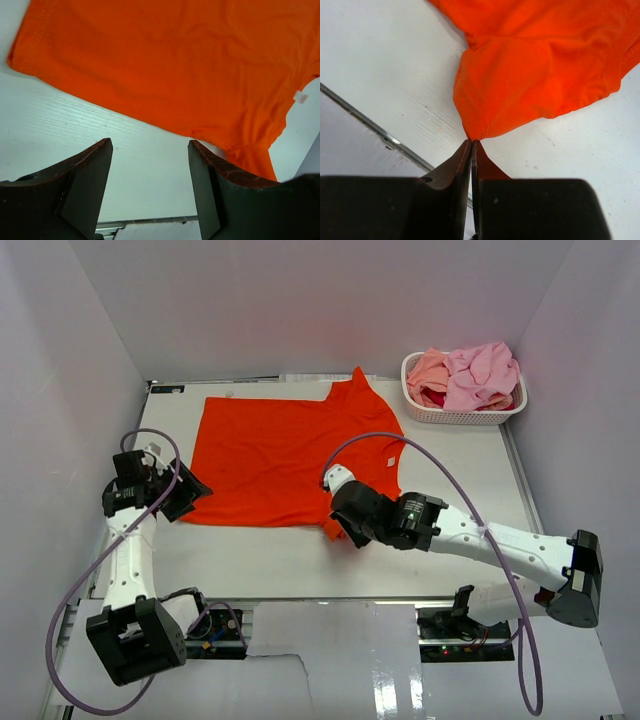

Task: Fold and stack the t-shirts
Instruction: Grap the side of the flattened tshirt closest away from the robot with both arms

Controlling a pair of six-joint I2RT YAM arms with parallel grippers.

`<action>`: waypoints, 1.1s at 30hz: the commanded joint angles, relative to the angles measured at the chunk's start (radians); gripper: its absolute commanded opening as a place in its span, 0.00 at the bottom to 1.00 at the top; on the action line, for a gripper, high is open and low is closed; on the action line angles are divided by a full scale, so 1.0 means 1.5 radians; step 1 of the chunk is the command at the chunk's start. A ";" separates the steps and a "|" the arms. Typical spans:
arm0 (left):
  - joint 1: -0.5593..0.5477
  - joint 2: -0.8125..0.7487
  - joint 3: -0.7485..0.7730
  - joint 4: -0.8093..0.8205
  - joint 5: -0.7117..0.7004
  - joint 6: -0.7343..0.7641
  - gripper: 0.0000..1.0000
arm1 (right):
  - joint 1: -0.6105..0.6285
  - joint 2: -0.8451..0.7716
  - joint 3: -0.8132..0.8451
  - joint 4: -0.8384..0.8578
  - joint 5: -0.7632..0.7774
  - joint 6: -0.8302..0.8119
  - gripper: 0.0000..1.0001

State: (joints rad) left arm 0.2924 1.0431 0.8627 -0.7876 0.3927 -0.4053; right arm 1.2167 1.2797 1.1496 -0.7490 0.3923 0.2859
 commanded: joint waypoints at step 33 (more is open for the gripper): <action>0.118 0.279 0.044 -0.019 -0.136 -0.039 0.64 | -0.234 -0.001 -0.048 0.103 -0.313 -0.136 0.08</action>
State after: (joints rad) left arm 0.4679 1.4685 0.9161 -0.8238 0.2165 -0.4808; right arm 0.8700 1.2972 1.0813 -0.6353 -0.0441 0.0959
